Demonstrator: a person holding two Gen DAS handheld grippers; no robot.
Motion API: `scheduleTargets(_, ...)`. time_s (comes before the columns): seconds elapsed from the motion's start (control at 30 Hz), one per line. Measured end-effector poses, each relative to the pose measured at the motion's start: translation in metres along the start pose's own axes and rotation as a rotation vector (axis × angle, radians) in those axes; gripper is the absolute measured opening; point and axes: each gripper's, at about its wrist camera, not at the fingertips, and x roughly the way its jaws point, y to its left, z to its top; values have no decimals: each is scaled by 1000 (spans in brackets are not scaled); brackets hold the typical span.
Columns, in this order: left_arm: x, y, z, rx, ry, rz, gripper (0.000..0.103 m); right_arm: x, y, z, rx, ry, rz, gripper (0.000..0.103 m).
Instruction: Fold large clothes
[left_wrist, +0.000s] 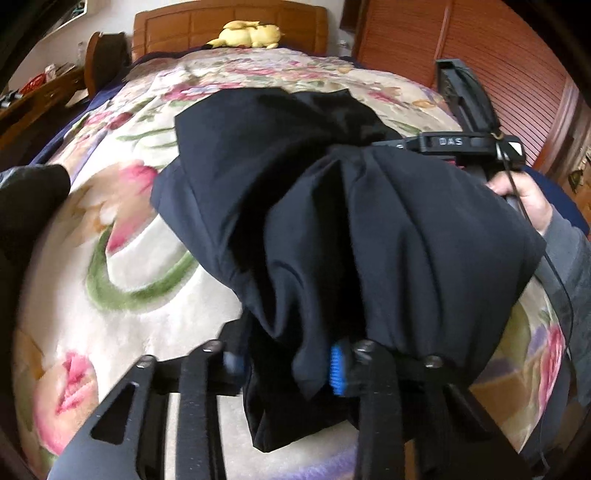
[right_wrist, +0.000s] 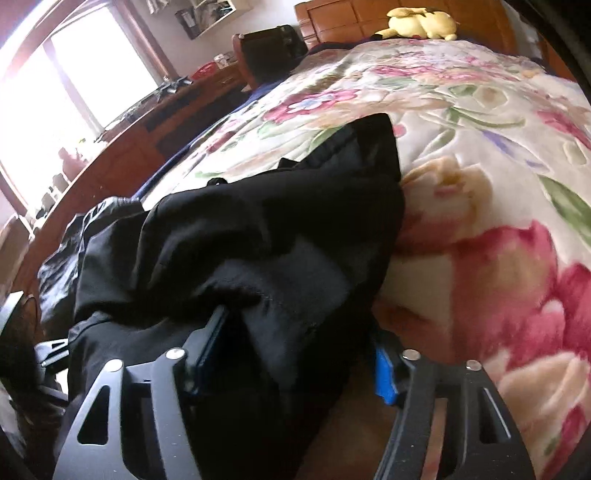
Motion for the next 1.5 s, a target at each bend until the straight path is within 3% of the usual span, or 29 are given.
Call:
scheduleTargets(0.03,-4,-1,0,4,-18,4,21,0,3,0,-12,-3,1,52)
scheduleTargets(0.1,-15,-4,-1,14,-59,11,17,-4,10,-1,-56,-29,-17,31)
scheduleTargets(0.2,-35,-5,-3,9,-119,3,15,-16,21,-1,-86,-83,-54,20)
scheduleTargets(0.43,-87,-1,-4,-2,-239,23,13,-65,67,-3,-158,-209,-117,15)
scheduleTargets(0.73,-174,43,-10,9,-352,118,11,-85,146,23,-245,-278,-86,14)
scheduleTargets(1.0,-219,109,-26,-7,-376,265,10,-45,228,55,-314,-308,-23,13)
scheduleTargets(1.3,-281,203,-36,-62,-380,475,9,16,334,97,-405,-335,134,13)
scheduleTargets(1.5,-266,275,-67,-153,-252,610,10,104,365,86,-418,-229,151,16)
